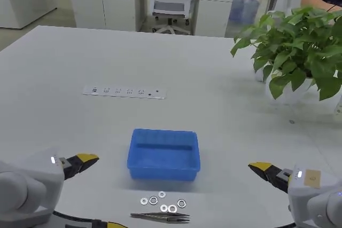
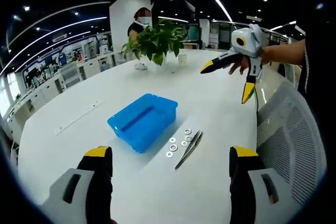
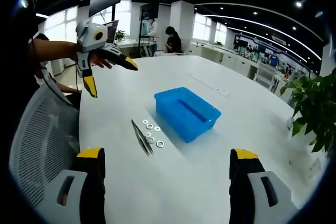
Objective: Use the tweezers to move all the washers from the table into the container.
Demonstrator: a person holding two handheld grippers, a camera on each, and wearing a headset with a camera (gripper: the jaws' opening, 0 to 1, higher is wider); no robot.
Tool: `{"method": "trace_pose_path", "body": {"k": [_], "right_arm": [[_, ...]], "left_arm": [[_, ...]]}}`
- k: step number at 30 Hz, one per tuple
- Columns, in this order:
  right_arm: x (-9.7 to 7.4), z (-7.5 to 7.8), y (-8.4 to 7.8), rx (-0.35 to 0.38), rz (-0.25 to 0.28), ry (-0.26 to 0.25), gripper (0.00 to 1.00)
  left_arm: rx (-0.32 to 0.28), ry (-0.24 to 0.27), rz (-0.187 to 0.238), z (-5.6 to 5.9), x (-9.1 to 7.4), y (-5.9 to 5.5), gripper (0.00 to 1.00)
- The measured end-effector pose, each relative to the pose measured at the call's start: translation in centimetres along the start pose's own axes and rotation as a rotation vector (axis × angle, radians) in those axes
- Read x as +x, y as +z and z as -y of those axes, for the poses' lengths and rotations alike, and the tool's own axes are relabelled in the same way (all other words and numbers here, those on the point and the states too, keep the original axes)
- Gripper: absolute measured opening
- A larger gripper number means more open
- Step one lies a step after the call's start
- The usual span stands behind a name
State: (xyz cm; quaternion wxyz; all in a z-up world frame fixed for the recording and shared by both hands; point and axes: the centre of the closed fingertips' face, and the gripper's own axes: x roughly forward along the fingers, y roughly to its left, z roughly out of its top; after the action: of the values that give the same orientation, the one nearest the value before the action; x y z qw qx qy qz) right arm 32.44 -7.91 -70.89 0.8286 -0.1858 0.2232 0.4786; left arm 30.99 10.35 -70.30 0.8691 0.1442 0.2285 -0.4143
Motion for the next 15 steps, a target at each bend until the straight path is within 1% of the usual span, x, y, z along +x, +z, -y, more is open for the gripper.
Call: {"method": "trace_pose_path", "body": {"k": [15], "right_arm": [[-0.04,-0.04,0.07,-0.009,-0.005,-0.002,1.0]], "left_arm": [[0.004,-0.002,-0.001,-0.05,-0.16,-0.04,0.98]]}}
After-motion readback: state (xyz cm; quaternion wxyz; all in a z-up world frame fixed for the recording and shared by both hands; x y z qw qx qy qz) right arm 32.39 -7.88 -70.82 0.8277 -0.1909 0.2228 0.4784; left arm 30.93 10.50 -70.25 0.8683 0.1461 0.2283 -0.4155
